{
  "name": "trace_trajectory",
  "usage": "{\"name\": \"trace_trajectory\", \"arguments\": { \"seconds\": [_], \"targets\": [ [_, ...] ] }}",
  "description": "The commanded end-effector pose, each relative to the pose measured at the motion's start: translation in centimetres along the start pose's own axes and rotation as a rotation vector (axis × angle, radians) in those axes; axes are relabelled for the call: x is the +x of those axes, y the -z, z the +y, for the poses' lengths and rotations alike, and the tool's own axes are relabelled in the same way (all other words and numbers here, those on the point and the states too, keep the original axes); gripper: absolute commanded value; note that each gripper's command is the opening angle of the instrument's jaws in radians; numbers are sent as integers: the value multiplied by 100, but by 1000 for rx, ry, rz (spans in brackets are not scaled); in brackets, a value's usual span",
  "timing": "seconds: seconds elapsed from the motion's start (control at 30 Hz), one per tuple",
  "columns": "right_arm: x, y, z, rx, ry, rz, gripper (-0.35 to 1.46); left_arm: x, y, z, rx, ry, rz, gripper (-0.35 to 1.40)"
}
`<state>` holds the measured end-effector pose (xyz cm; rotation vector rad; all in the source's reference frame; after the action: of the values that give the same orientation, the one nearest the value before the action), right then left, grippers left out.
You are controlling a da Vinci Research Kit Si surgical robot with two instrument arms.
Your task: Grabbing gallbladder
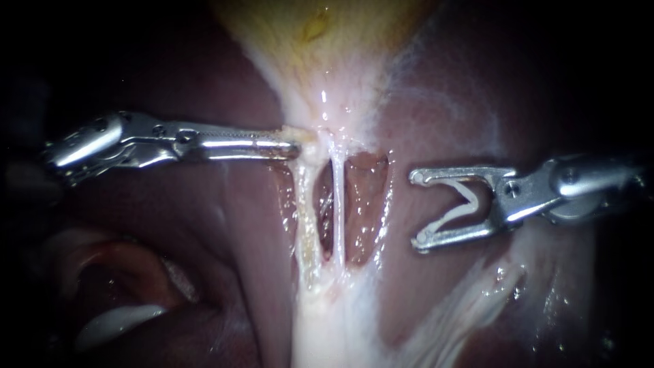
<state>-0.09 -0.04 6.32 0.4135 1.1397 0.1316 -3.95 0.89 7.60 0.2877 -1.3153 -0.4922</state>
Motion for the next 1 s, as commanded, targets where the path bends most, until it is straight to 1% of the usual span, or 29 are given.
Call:
{"name": "trace_trajectory", "arguments": {
  "seconds": [0.03,0.13,0.2,0.33,0.47,0.57,0.7,0.73,0.83,1.0],
  "targets": [
    [0,0,0,0,0,0,50,-2,1,-2,3,15,-1,-35],
    [0,0,0,0,0,0,50,-5,5,-6,5,27,14,-35],
    [0,0,0,0,0,0,50,-9,7,-10,5,46,23,-35],
    [0,0,0,0,0,0,50,-22,13,-20,5,71,22,-35],
    [0,0,0,0,0,0,50,-43,25,-28,11,83,21,-35],
    [0,0,0,0,0,0,50,-63,40,-34,10,94,22,-35],
    [0,0,0,0,0,0,50,-87,59,-41,6,109,-1,-35],
    [0,0,0,0,0,0,50,-91,61,-42,4,111,-1,-35],
    [0,0,0,0,0,0,50,-97,65,-44,3,115,-10,-35],
    [0,0,0,0,0,0,50,-94,65,-44,2,114,-10,-35]
  ]
}}
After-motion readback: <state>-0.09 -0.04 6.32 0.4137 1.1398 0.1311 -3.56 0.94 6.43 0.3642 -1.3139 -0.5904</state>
